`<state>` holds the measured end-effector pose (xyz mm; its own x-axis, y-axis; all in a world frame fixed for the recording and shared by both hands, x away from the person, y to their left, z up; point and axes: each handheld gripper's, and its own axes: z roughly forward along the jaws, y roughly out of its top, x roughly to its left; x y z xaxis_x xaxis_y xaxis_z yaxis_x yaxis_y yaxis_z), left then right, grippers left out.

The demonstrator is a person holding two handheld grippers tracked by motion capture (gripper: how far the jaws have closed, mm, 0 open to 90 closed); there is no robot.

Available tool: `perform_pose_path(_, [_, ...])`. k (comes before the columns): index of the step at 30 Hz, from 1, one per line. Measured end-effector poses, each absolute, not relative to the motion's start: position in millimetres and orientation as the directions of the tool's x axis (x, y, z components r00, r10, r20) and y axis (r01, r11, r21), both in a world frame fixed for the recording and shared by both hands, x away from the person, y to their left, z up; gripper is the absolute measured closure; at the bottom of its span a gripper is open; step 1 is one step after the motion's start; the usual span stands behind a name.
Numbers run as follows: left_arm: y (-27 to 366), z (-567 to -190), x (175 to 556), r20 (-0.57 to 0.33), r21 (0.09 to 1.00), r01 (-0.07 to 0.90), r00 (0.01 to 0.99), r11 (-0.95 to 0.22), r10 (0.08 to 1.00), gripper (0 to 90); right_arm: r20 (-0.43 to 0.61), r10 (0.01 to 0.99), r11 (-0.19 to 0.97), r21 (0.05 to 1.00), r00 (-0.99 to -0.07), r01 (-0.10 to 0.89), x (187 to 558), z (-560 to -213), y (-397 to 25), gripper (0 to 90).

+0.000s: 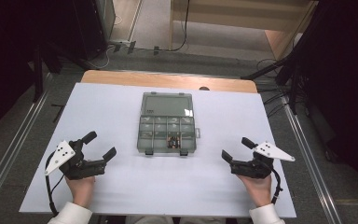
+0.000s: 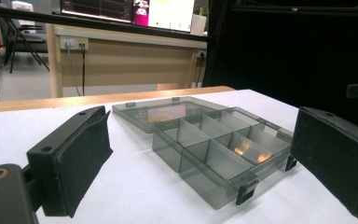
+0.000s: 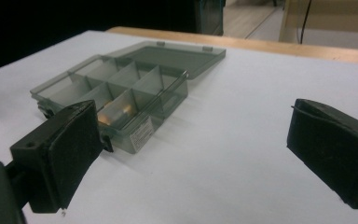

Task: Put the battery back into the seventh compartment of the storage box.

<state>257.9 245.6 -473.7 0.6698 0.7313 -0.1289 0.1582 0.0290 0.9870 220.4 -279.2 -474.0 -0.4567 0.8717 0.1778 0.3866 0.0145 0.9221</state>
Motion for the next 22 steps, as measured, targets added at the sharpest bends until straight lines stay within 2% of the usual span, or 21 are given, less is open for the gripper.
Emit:
perform_pose_path(11, [245.4,-474.1,258.3,-0.126,0.987,0.159,0.667,0.025,0.734,4.5,0.158,0.882,-0.047,0.967,-0.444,0.251,192.5,-480.6,-308.6,3.8])
perform_pose_path(22, [246.2,-474.9,260.3,-0.135,0.986,0.166,0.67,0.031,0.73,4.5,0.129,0.893,-0.009,0.963,-0.431,0.27,191.3,-490.0,-306.1,4.5])
